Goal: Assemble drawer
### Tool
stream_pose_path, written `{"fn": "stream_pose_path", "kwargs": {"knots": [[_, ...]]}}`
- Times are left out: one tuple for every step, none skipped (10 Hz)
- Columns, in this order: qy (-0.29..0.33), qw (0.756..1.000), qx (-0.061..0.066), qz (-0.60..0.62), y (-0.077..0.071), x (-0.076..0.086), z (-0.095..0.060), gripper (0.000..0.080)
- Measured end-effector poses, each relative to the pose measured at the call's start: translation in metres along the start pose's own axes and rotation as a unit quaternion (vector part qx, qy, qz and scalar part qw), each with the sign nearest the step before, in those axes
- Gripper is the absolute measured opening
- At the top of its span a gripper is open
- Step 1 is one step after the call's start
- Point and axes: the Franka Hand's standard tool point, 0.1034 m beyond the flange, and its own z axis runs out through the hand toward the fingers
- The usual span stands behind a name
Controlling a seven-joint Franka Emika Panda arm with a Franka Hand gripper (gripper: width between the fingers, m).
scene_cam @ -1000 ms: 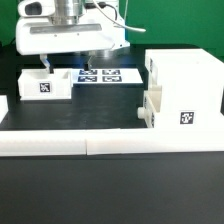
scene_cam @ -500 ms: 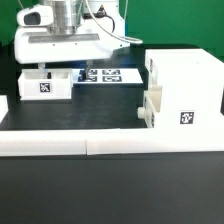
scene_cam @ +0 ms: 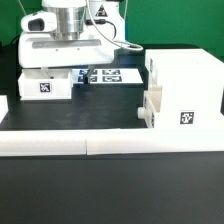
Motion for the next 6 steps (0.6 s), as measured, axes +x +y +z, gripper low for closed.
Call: {"fn": "stream_pose_path", "kwargs": {"knots": [[0.000,1.000,0.000,-0.001,-0.0010,0.0005,0.0000,0.0514],[0.000,1.000,0.000,-0.002,-0.0009,0.0005,0.0000,0.0514],[0.000,1.000,0.000,-0.002,-0.0009,0.0005,0.0000,0.0375],[0.000,1.000,0.000,-0.002,-0.0009,0.0005,0.0000,0.0239],[0.000,1.000,0.000,-0.002,-0.0009,0.0005,0.0000,0.0239],[0.000,1.000,0.000,-0.002,-0.0009,0.0005,0.0000,0.0063]]}}
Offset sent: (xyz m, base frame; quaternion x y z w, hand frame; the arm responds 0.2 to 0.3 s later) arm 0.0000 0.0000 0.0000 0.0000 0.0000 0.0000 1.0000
